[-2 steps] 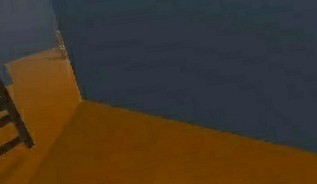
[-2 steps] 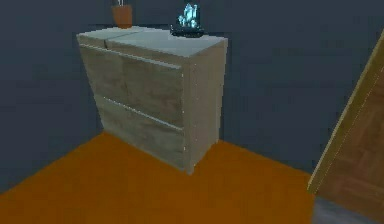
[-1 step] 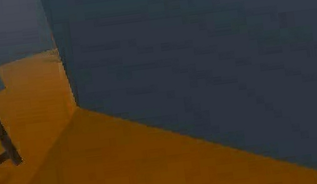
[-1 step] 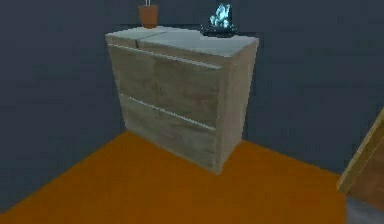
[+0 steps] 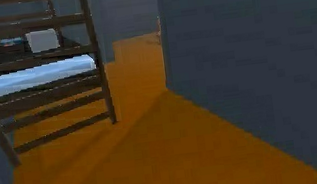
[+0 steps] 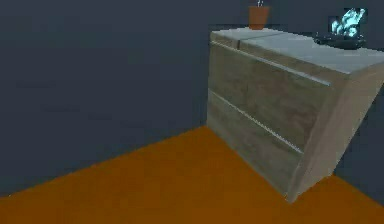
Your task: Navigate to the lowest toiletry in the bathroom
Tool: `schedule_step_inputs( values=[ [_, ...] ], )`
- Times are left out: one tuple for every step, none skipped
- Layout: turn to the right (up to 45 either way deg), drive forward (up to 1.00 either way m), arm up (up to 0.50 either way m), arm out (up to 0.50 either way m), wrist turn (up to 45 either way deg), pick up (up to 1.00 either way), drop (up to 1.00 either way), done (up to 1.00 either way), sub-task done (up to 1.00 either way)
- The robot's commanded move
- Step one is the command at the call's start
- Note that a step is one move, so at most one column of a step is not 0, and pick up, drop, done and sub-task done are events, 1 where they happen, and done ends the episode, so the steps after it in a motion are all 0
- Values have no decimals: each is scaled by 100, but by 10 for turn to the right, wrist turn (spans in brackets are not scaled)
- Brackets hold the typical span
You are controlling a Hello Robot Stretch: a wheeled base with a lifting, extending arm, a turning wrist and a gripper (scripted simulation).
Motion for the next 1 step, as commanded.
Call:
schedule_step_inputs(
  values=[
    [0, 100, 0, 0, 0, 0, 0, 0, 0]
  ],
)
